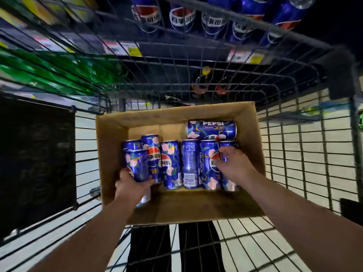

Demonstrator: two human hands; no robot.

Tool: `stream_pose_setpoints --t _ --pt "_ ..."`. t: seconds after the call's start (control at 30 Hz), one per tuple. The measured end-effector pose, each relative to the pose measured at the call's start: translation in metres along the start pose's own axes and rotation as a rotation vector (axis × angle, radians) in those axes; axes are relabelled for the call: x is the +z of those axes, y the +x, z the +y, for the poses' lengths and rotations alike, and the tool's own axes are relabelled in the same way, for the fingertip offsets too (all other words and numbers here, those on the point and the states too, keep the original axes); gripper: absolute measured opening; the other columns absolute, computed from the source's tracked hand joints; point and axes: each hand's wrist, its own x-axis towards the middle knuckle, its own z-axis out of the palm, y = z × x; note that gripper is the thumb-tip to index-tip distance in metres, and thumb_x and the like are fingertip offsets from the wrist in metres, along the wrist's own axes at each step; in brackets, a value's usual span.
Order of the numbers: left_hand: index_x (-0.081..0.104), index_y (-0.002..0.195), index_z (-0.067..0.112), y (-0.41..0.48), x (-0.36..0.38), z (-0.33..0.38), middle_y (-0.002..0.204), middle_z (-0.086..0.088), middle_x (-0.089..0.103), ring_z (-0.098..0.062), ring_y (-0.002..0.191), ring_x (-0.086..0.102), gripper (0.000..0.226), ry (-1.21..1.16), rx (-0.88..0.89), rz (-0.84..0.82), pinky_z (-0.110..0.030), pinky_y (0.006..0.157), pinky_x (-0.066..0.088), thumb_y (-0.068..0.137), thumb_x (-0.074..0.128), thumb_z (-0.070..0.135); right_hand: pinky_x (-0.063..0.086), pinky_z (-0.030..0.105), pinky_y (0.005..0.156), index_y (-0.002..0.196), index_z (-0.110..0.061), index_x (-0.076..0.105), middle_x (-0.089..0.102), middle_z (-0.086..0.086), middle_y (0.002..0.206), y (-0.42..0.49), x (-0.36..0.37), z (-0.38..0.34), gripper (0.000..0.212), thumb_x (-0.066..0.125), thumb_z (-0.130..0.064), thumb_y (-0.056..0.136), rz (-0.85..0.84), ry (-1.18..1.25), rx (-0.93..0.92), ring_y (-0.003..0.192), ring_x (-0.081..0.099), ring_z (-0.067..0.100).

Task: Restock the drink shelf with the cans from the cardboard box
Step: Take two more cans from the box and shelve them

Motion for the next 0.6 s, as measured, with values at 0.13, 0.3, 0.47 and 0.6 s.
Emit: stream_pose_setpoints --t 0.13,0.3,0.47,0.6 --pt "0.041 0.125 0.016 -0.005 -0.007 -0.006 0.125 -0.017 0.054 -0.036 0.111 0.055 0.074 -0.035 0.055 -0.011 -0.043 0.096 0.045 0.065 0.082 0.028 0.039 0.031 0.101 0.133 -0.013 0.047 0.049 0.014 0.138 0.018 0.008 0.002 0.048 0.055 -0.029 0.089 0.052 -0.052 -0.013 0.124 0.050 0.029" --pt "0.041 0.118 0.031 -0.028 -0.022 -0.001 0.091 0.006 0.062 -0.018 0.086 0.061 0.057 -0.140 0.177 -0.058 -0.031 0.082 0.044 0.073 0.076 0.021 0.036 0.042 0.108 0.146 -0.020 0.022 0.018 0.006 0.155 0.026 0.017 -0.002 0.072 0.061 -0.028 0.086 0.002 -0.352 -0.164 0.135 0.033 0.032" --pt "0.039 0.112 0.037 -0.034 -0.029 0.005 0.089 0.018 0.062 -0.001 0.083 0.059 0.055 -0.239 0.207 -0.112 -0.028 0.079 0.045 0.074 0.074 0.018 0.038 0.044 0.105 0.146 -0.020 0.022 0.018 0.001 0.153 0.042 0.020 -0.015 0.079 0.064 -0.042 0.082 0.012 -0.514 -0.117 0.135 0.029 0.031" --pt "0.042 0.122 0.029 -0.032 -0.028 0.007 0.098 0.009 0.067 -0.015 0.091 0.066 0.063 -0.271 0.193 -0.145 -0.037 0.085 0.053 0.070 0.077 0.019 0.041 0.042 0.102 0.133 -0.015 0.042 0.031 0.007 0.143 0.034 0.020 -0.012 0.065 0.068 -0.040 0.079 0.046 -0.437 -0.140 0.127 0.038 0.032"
